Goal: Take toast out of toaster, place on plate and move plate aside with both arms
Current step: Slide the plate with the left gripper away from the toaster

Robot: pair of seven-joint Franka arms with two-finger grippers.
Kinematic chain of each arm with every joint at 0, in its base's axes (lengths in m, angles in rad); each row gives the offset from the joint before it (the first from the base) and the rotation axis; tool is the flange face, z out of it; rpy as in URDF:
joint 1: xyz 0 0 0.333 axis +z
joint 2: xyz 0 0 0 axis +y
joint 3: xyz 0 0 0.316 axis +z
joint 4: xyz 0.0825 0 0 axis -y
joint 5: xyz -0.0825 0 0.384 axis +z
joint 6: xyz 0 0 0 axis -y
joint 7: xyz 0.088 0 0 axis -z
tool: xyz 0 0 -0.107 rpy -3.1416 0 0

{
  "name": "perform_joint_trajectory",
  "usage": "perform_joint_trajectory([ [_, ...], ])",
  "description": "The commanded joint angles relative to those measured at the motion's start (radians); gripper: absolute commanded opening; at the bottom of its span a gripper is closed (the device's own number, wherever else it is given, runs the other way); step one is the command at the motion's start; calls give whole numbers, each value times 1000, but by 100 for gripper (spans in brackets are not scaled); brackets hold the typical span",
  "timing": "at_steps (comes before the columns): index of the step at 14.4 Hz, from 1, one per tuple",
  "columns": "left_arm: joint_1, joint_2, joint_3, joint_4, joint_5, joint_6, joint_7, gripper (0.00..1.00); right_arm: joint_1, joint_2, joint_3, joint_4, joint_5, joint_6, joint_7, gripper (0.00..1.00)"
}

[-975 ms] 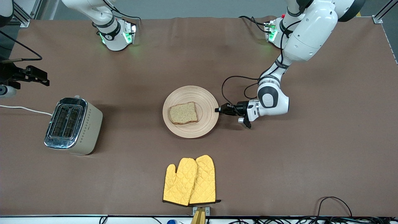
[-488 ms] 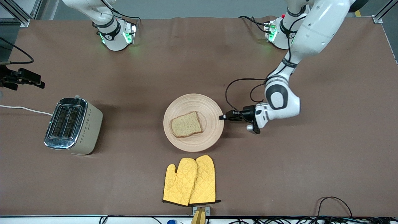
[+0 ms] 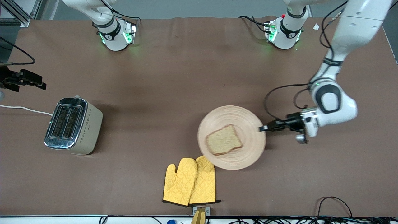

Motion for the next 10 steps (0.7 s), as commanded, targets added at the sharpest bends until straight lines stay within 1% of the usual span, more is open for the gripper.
perform_joint_trajectory([
  [1,178,25,-14,52,129,-150,37,0,-185,-4,187,-4,13,6,13,100],
  [2,233,42,-14,72,163,-181,45,0,-229,-4,239,-4,10,6,13,100],
  [3,281,71,-14,95,193,-207,51,0,-227,-4,241,-4,8,5,13,100],
  [5,339,111,-11,104,228,-214,85,0,-227,-6,241,-4,8,10,15,100],
  [7,414,192,-6,147,262,-217,184,0,-212,-7,240,-4,8,16,63,100],
  [8,441,217,-6,161,265,-218,194,0,-201,-7,240,-4,1,17,76,100],
  [10,461,228,-4,159,273,-218,196,0,-194,-9,240,-5,-7,14,74,100],
])
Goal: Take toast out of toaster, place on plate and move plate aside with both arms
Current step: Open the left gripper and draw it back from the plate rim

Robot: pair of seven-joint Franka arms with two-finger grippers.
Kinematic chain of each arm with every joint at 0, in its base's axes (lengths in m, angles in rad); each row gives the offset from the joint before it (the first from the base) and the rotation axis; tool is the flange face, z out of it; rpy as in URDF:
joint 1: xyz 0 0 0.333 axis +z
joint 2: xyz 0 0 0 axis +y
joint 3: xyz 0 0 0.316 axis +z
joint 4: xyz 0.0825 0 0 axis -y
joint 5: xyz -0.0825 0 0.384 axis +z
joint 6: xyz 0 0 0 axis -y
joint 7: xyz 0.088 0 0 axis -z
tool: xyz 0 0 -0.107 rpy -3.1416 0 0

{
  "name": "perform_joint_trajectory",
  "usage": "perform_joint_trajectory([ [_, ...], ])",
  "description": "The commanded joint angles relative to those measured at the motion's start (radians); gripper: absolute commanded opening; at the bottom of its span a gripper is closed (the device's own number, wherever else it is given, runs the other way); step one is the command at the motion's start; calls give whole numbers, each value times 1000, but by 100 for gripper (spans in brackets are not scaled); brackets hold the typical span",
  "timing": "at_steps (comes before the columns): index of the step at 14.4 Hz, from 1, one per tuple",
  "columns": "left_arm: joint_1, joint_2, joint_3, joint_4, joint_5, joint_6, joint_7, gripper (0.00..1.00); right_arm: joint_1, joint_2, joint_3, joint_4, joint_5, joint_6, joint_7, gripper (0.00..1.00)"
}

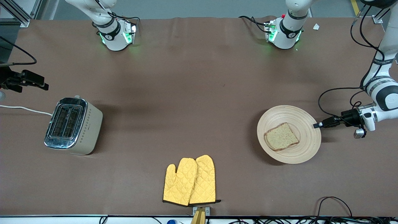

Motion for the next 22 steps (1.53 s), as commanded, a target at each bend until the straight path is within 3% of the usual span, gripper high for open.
perform_joint_trajectory([
  [1,31,27,-13,36,7,-43,-11,0,1,-9,10,-7,-9,1,24,100],
  [4,46,61,-10,40,8,-77,-26,5,-4,-9,10,-13,-21,3,24,100],
  [5,46,60,-10,45,25,-77,-38,26,-5,-6,10,-13,-21,4,24,100],
  [6,48,56,-10,52,47,-77,-60,58,-4,-6,10,-11,-23,6,24,100],
  [7,48,53,-10,64,65,-77,-98,100,-2,-6,12,-10,-21,10,24,100],
  [12,36,-17,-34,213,206,-188,-328,100,-1,-6,16,-5,-20,18,24,100],
  [15,33,-135,-120,284,352,-216,-498,100,-7,-4,15,-10,-18,17,23,100],
  [18,22,-259,-243,334,563,-215,-772,100,-5,-4,15,-10,-18,20,23,100],
  [22,11,-367,-486,341,910,-218,-1116,100,1,-4,16,-10,-18,40,21,100],
])
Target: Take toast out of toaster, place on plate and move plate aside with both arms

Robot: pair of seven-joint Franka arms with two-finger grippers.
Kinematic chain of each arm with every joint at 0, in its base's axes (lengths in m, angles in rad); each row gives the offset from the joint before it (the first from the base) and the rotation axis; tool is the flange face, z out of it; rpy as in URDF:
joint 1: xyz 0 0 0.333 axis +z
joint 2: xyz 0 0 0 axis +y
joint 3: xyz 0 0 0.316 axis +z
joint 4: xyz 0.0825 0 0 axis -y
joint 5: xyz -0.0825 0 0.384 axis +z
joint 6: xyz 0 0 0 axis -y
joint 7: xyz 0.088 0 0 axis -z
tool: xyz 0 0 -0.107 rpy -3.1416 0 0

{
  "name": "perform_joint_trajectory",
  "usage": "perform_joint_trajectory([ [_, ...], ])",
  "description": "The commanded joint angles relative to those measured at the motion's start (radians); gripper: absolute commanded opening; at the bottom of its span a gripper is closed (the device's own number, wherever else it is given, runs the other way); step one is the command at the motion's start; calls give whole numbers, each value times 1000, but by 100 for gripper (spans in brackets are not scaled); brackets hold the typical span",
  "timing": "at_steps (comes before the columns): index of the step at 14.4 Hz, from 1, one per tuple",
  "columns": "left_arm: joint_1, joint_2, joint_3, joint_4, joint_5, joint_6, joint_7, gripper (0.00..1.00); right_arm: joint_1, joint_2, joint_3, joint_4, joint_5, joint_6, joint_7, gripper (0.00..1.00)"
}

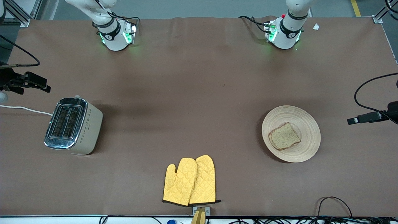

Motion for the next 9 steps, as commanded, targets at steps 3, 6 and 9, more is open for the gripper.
perform_joint_trajectory([
  [3,-6,-84,-207,-10,265,-70,-161,100,0,-8,10,-8,-7,-7,10,100],
  [6,-165,-177,-73,-9,280,-78,-146,100,-2,-5,11,1,-6,4,4,100],
  [9,-432,-257,191,-16,281,-125,-131,100,-8,-3,10,6,-7,-4,4,100],
])
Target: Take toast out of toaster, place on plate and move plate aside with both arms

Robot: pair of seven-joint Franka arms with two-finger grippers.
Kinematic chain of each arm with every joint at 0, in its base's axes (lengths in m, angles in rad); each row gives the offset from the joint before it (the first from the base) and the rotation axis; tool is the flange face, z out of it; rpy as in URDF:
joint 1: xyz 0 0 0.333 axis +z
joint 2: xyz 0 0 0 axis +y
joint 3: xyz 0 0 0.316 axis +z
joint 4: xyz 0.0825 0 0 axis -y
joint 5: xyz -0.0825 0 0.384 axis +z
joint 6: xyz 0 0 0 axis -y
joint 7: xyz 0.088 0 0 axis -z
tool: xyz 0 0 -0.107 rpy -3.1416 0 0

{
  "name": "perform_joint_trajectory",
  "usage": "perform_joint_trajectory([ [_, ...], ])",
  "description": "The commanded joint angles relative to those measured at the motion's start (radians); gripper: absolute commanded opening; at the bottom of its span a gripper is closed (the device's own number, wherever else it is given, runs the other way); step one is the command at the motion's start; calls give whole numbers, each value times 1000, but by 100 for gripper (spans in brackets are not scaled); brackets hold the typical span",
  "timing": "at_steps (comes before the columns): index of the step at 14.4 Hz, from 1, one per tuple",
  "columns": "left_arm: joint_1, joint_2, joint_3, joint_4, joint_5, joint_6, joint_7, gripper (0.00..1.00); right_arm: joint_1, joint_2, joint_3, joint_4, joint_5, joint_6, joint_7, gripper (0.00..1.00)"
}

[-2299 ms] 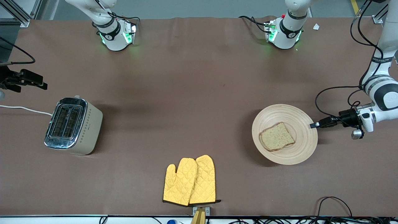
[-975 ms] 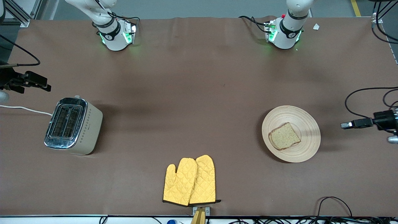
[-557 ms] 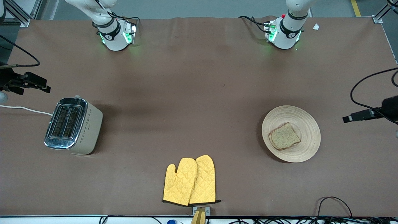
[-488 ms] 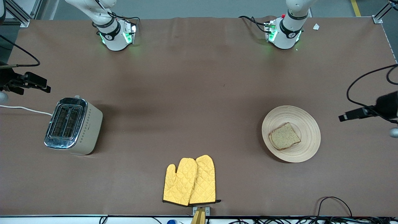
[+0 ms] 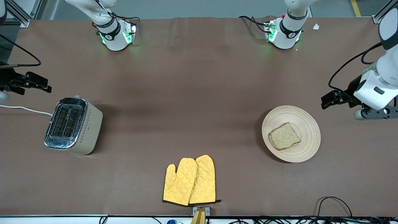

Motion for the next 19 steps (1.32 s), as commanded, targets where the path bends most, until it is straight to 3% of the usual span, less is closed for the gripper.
perform_joint_trajectory([
  [1,-216,-88,222,-23,8,-75,37,100,-13,-3,4,19,-4,-2,6,100],
  [5,-428,-219,470,-139,-108,-91,83,100,-10,-3,1,36,-9,-4,7,100],
  [6,-446,-252,491,-173,-115,-89,93,100,-8,-3,1,36,-9,-5,9,100],
  [10,-444,-361,491,-293,-120,-74,99,100,1,-3,7,36,-49,-5,6,100],
  [13,-434,-352,496,-265,-121,-82,194,100,9,-3,7,34,-50,-5,4,100],
  [19,-432,-296,496,-199,-123,-102,180,100,6,-3,7,33,-50,-5,-54,100],
])
